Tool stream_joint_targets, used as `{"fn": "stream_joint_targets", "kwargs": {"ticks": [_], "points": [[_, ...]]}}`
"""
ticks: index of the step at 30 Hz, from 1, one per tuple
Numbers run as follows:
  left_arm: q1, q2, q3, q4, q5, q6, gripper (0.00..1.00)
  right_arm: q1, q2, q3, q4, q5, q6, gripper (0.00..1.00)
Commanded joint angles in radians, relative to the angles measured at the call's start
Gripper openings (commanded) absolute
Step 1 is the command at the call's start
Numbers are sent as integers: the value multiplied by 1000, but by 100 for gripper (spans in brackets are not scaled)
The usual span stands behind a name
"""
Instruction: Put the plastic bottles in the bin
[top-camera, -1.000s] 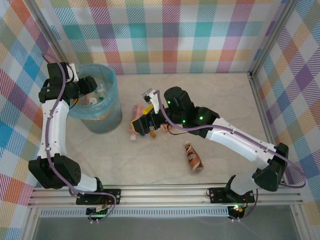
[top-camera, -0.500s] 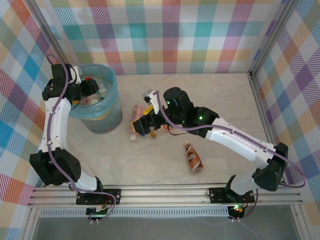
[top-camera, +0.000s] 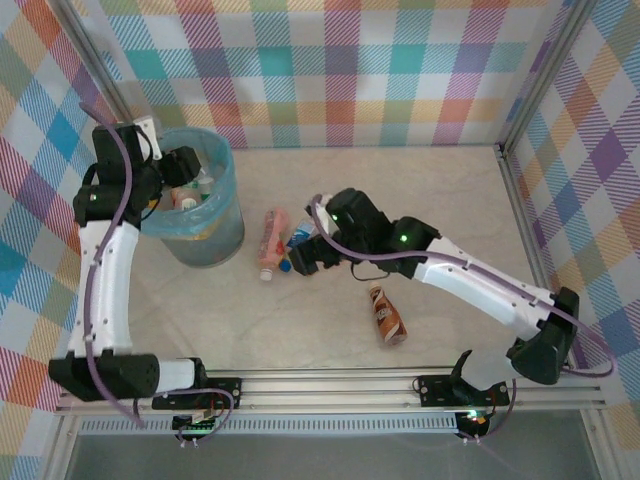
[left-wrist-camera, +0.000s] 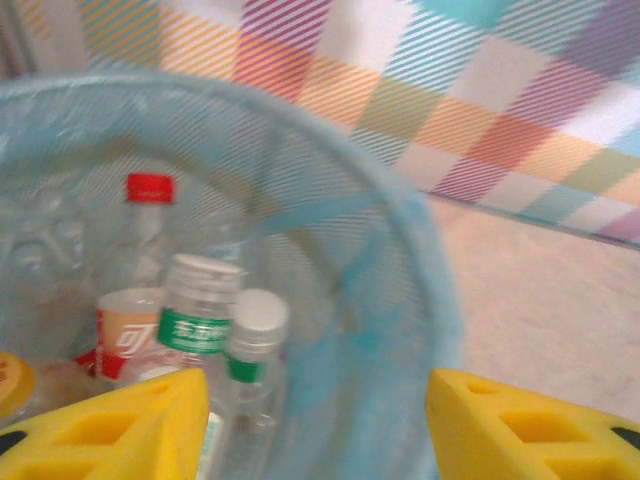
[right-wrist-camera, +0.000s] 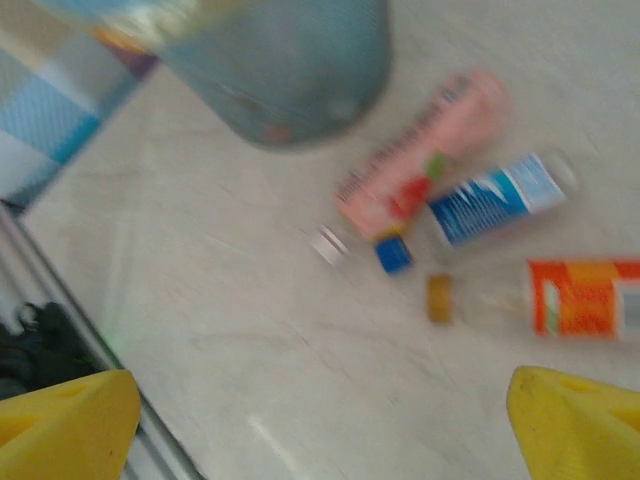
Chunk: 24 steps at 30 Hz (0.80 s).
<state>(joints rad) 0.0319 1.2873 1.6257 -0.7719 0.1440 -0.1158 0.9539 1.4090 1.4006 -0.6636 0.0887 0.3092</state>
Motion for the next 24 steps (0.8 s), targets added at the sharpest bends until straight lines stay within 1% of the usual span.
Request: {"fn": "stream_joint_targets", "kwargs": {"ticks": [1,6,11,14,16,18,24], "points": [[-107,-67,2,28,-85,75,59,-26,-98,-125,-181,116,106,95],[-322,-89,-70,63,-173,100,59,-67,-211,-324,-278,141,251,96],[-540,-34,-122,110,-187,115,59,-103,-279,-480,-294,148,331,96],[-644,16,-153,137,-164,115,59,-121,-294,-555,-263,109,353,95],[-697,48,-176,149,-162,90,60,-125,-294,-596,-216,62,357,93],[-735,80,-204,162,-145,34,60,-127,-287,-637,-158,19,364,91],[-807,142,-314,240,-86,-144,62,-129,-216,-708,-71,-14,383,87]]}}
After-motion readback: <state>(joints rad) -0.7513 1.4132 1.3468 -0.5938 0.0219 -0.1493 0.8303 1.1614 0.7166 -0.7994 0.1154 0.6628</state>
